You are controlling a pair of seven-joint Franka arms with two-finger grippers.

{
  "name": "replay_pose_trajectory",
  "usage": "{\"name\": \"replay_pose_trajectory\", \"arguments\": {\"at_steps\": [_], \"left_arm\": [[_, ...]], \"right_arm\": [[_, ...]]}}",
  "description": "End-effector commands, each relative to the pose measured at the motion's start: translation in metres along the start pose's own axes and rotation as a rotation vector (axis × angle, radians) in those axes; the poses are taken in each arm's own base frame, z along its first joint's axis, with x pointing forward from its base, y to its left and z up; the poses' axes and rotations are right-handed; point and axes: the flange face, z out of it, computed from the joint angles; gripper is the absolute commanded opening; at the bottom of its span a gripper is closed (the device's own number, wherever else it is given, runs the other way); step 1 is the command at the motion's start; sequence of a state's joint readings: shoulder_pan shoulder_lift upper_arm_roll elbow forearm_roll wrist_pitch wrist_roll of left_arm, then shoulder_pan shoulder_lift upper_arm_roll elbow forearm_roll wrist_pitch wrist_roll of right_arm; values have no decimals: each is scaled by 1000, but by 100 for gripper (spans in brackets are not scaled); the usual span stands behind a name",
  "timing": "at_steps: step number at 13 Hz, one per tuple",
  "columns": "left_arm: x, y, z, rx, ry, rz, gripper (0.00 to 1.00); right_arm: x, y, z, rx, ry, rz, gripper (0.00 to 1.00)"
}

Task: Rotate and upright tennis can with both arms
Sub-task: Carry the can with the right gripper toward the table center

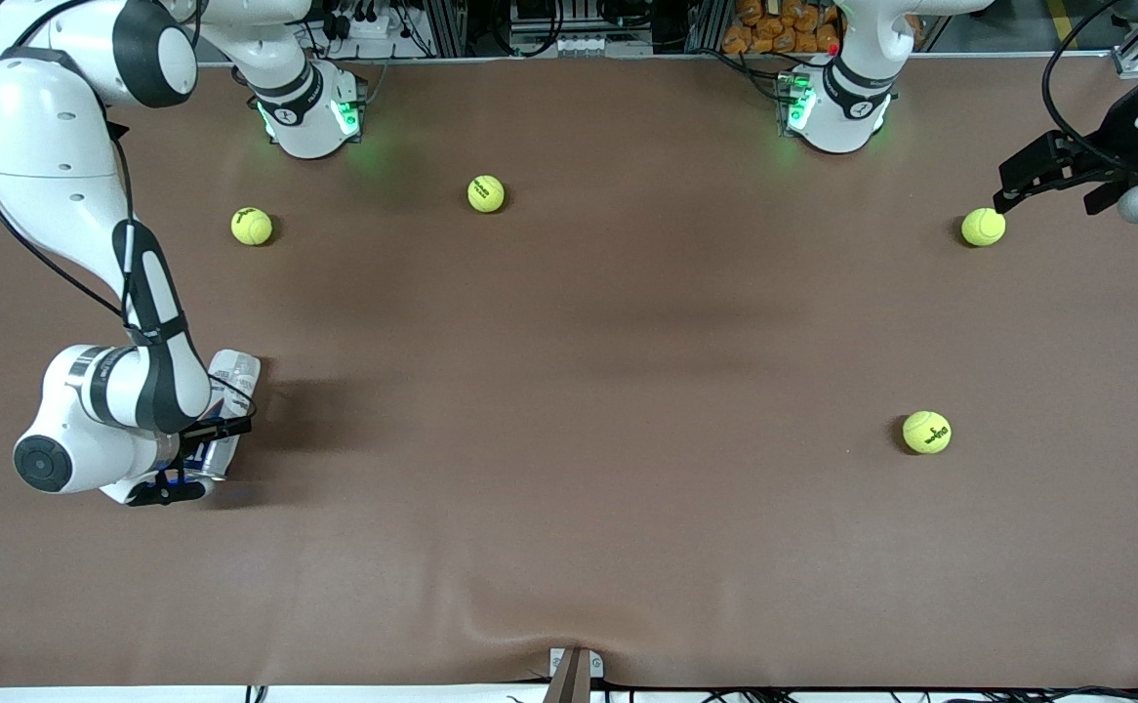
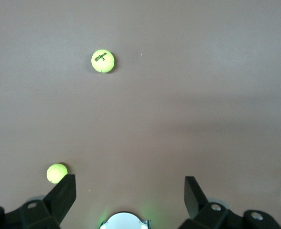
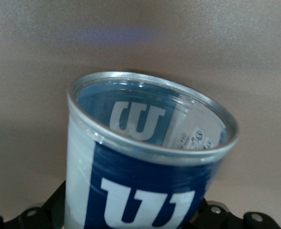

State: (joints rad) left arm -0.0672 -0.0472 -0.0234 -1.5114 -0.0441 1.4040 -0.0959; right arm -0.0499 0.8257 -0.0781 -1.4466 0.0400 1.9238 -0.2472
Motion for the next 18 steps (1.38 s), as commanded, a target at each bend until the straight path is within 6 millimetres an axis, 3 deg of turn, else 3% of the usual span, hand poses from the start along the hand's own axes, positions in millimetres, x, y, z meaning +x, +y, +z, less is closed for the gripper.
{"name": "replay_pose_trajectory", "arguments": {"at_steps": [1, 3, 5, 6, 11, 12, 13, 15, 18], "left_arm": [[-4, 0, 0, -19, -18, 9, 100], [-4, 0, 4, -18, -29, 9, 100], [-4, 0, 5, -18, -32, 10, 100], [-4, 0, 4, -18, -29, 10, 100], [-4, 0, 5, -18, -32, 10, 100], [-3, -1, 5, -18, -29, 9, 100], [-4, -1, 4, -18, -27, 9, 100], [-3, -2, 4, -18, -27, 7, 100], [-3, -8, 4, -19, -29, 12, 100]], "right_arm": [[2, -3, 3, 11, -12, -9, 100], [0, -5, 3, 15, -34, -15, 100], [-1, -9, 0, 20, -47, -30, 80], [-2, -13, -3, 24, -57, -69, 79], [18, -80, -51, -31, 22, -395, 79], [19, -96, -51, -29, 24, -499, 79], [22, -117, -52, -23, 37, -616, 79], [25, -178, -60, 19, 70, -775, 79], [15, -289, -64, 50, 108, -951, 80]]}}
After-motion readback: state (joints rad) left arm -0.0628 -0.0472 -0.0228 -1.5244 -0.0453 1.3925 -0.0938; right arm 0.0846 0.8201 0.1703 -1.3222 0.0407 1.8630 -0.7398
